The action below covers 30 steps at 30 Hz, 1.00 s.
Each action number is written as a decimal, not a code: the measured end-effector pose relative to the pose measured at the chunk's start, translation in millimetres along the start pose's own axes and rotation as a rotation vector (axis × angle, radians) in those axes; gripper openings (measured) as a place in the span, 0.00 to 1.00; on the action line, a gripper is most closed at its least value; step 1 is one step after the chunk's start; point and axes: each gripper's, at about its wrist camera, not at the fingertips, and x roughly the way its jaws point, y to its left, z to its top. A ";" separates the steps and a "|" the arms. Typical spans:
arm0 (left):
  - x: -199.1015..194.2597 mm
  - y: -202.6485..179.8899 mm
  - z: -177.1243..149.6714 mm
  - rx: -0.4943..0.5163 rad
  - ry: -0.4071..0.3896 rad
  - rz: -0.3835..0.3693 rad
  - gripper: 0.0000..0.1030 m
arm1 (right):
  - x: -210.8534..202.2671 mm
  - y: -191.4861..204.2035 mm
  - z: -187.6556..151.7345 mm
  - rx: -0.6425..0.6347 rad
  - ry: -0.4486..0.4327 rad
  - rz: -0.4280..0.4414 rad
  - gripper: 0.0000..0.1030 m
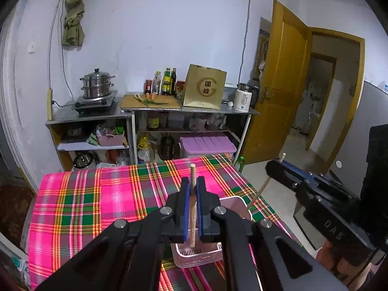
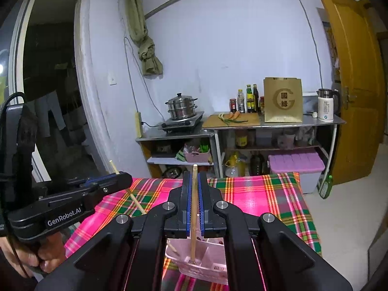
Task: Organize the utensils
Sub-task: 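Lift both held chopsticks and carry them above the pink basket, then lower both chopsticks into the pink basket and open both tools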
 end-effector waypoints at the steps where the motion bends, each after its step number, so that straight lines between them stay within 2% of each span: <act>1: 5.4 2.0 -2.7 -0.004 0.006 -0.002 0.05 | 5.8 -0.4 -3.9 0.000 0.008 0.002 0.04; 13: 57.2 17.1 -38.8 -0.039 0.100 -0.009 0.05 | 56.7 -18.8 -53.7 0.028 0.128 -0.014 0.04; 26: 68.8 20.9 -53.2 -0.052 0.137 -0.001 0.06 | 67.7 -27.4 -64.9 0.050 0.183 -0.023 0.05; 27: 67.7 21.2 -53.5 -0.052 0.135 -0.002 0.08 | 66.6 -27.7 -64.5 0.049 0.184 -0.021 0.06; 28: 67.0 22.1 -52.0 -0.058 0.134 -0.006 0.11 | 67.3 -27.6 -64.1 0.049 0.185 -0.023 0.14; 30: 62.8 22.5 -52.8 -0.062 0.127 -0.008 0.19 | 63.8 -28.2 -63.8 0.050 0.182 -0.023 0.22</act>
